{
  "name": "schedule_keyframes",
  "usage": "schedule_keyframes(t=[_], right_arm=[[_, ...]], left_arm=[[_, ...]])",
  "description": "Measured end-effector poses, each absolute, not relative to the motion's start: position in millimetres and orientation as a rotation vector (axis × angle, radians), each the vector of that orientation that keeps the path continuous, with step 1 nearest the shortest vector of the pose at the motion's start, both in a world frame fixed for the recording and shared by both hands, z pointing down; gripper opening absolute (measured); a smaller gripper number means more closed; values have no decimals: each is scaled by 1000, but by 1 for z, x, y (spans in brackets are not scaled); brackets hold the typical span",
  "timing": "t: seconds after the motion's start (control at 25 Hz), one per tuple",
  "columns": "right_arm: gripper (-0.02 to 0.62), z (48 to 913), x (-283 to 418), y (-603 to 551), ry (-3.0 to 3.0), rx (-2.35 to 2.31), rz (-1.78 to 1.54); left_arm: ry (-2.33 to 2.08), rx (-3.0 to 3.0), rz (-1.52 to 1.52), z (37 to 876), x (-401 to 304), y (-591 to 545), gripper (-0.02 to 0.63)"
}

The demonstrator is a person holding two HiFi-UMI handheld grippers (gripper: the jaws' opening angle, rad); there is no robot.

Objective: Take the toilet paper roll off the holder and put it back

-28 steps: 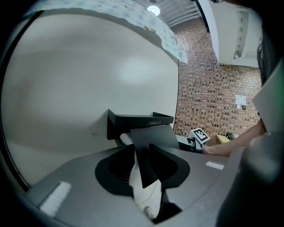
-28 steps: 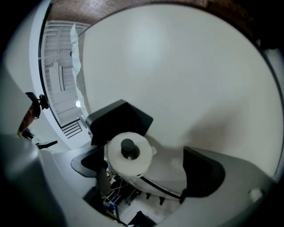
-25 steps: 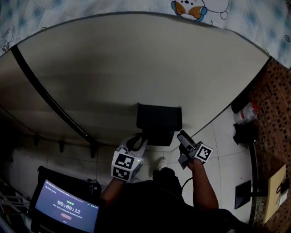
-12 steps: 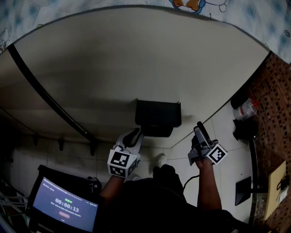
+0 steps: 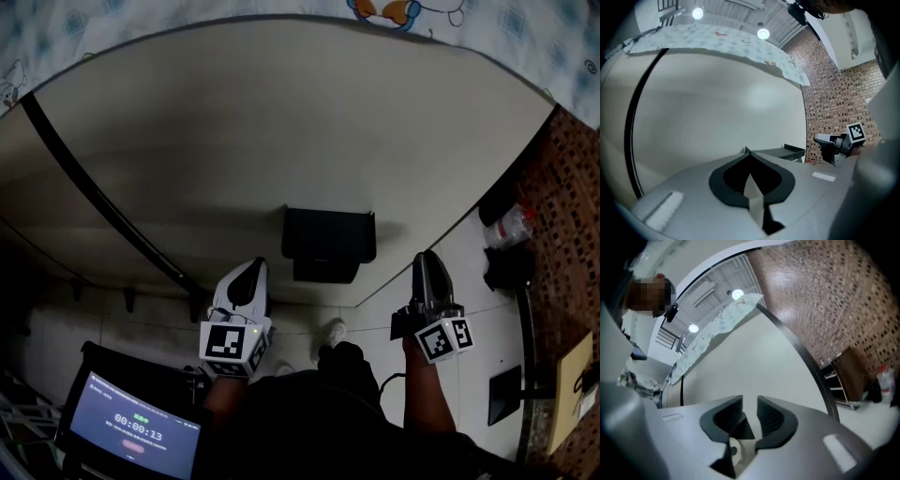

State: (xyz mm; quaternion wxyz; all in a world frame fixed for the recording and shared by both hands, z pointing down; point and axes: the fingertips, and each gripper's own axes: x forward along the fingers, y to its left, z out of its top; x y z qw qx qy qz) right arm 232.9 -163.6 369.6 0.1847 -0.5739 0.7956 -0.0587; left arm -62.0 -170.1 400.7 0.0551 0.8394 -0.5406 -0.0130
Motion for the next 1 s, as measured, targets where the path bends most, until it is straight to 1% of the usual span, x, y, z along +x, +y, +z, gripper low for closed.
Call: schedule_keyframes(t=[0.04, 0.08, 0.24, 0.32, 0.6, 1.0], right_arm=[[30, 360, 225, -159, 2280, -1646, -88], [0, 352, 216, -156, 2325, -1678, -6], [0, 329, 182, -145, 2426, -1909, 387], [0, 321, 170, -139, 2416, -1987, 514], [0, 325, 154, -136, 2429, -1957, 432], [0, 320, 140, -140, 2424, -1896, 441]], left_arm=[[-1671, 2558, -42, 390, -64, -170, 17], [-1699, 2567, -41, 381, -66, -170, 17], [-1757, 2612, -55, 358, -66, -166, 17], [-1748, 2628, -48, 358, -62, -164, 17], [-1713, 2656, -12, 362, -51, -160, 17], [-1748, 2672, -11, 358, -47, -163, 17]])
